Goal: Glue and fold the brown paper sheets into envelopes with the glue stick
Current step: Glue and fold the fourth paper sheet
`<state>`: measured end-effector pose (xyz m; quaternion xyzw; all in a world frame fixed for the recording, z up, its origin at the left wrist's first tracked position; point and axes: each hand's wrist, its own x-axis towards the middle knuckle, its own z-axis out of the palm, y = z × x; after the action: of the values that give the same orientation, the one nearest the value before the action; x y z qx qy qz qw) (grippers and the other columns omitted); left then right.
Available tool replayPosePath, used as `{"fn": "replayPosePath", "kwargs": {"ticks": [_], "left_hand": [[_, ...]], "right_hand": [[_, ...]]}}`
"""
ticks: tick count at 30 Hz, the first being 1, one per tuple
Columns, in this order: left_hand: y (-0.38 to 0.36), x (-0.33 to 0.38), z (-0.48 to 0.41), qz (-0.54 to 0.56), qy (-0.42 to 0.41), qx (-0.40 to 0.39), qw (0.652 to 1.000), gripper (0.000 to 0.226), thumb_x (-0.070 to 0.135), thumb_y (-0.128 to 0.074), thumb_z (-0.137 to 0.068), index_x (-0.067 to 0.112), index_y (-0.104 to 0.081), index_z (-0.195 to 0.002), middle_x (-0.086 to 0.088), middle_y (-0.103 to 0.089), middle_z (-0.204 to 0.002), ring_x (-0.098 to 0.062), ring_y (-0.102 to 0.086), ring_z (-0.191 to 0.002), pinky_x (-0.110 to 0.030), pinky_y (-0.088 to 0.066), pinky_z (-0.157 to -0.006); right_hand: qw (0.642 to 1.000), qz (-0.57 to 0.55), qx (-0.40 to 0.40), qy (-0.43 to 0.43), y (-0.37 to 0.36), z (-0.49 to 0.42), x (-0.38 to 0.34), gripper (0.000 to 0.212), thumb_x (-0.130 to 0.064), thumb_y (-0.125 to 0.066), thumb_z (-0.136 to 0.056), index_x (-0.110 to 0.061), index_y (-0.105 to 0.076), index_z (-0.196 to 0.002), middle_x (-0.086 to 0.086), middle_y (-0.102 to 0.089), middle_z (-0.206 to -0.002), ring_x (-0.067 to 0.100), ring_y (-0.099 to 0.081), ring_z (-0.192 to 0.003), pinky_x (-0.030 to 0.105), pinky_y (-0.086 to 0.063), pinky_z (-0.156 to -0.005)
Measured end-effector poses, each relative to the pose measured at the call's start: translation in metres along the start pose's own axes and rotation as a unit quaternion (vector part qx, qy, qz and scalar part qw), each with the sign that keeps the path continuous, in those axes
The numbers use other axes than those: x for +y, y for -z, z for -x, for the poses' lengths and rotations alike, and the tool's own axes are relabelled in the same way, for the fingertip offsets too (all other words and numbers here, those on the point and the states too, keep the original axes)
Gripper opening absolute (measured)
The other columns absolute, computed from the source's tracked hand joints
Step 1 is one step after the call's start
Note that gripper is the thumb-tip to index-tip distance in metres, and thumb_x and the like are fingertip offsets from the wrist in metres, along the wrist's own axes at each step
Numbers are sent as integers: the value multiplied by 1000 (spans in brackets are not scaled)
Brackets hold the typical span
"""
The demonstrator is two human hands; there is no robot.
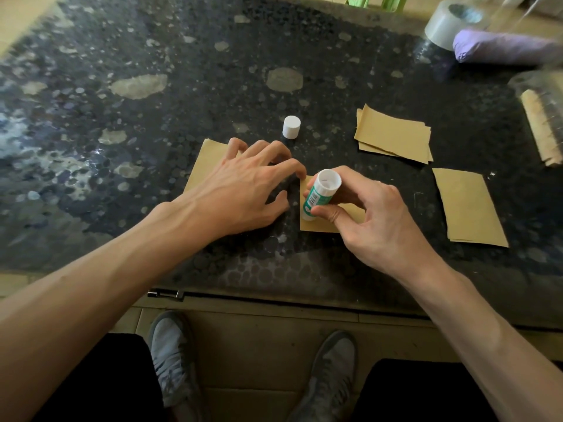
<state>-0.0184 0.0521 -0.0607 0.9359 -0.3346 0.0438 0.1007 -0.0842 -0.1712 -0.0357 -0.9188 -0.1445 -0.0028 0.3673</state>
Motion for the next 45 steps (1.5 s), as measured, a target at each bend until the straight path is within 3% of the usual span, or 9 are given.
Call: {"fn": "replayPosePath", "kwargs": {"ticks": [4, 10, 16, 26, 29, 31, 37, 41, 45], "left_hand": [[0, 0, 0, -6, 0, 2, 1000, 42, 40, -52, -97, 35, -51, -139, 3, -51, -135, -20, -50, -125, -44, -33, -102], [0, 1, 0, -7, 1, 5, 1000, 41, 41, -54, -98, 36, -51, -138, 4, -50, -136, -19, -49, -126, -42, -32, -102], [0, 2, 0, -9, 1, 7, 1000, 40, 40, -54, -97, 36, -52, -137, 5, -51, -135, -19, -49, -125, -43, -32, -101], [1, 3, 1, -16, 2, 6, 1000, 40, 41, -53, -97, 38, -51, -137, 6, -50, -136, -17, -48, -125, -40, -31, -102], [1, 3, 1, -19, 1, 6, 1000, 41, 40, -52, -96, 37, -51, -137, 5, -50, -135, -18, -49, -124, -41, -32, -101], [2, 3, 1, -20, 2, 5, 1000, 42, 40, -52, -96, 36, -52, -138, 5, -51, -134, -18, -49, -124, -41, -32, -101], [1, 3, 1, -14, 2, 0, 1000, 42, 38, -53, -97, 36, -51, -139, 5, -50, -135, -19, -49, -125, -41, -32, -102], [0, 2, 1, -8, 2, 1, 1000, 42, 38, -53, -97, 36, -51, -138, 5, -50, -135, -18, -48, -125, -40, -31, -102], [0, 2, 1, -6, 5, -2, 1000, 43, 41, -50, -96, 36, -51, -139, 5, -50, -135, -18, -48, -126, -40, -31, -101]], "right_hand": [[1000, -5, -16, 6, 1, 0, 0, 30, -29, -71, -97, -26, -64, -127, -15, -70, -116, 3, -63, -113, 26, -53, -96], [999, -9, -34, 18, 2, 3, 1, 31, -18, -70, -98, -24, -63, -128, -18, -66, -117, -2, -60, -117, 17, -50, -100], [998, -28, -50, 18, 4, 5, 0, 30, -11, -69, -99, -22, -65, -126, -14, -71, -119, 6, -63, -119, 32, -53, -101], [996, -51, -62, 31, 6, 11, -4, 29, -14, -70, -97, -23, -67, -124, -16, -71, -116, 6, -66, -116, 34, -55, -98], [991, -119, -66, 6, 11, 11, -5, 26, -10, -69, -97, -20, -67, -121, -16, -71, -115, 3, -66, -118, 25, -55, -99], [978, -201, -53, -15, 18, 10, -6, 24, -7, -68, -98, -13, -66, -121, -6, -73, -117, 8, -68, -118, 23, -55, -96], [925, -374, 12, -66, 34, 9, -7, 35, -29, -64, -93, -11, -66, -123, 8, -74, -118, 26, -68, -119, 42, -55, -104], [950, -302, 70, -42, 24, 3, -2, 30, -18, -68, -98, -7, -65, -126, 5, -73, -118, 21, -70, -116, 39, -58, -100], [984, -178, 24, -15, 12, -4, 3, 33, -16, -68, -100, -16, -63, -132, -6, -71, -120, 8, -67, -117, 27, -56, -99]]}}
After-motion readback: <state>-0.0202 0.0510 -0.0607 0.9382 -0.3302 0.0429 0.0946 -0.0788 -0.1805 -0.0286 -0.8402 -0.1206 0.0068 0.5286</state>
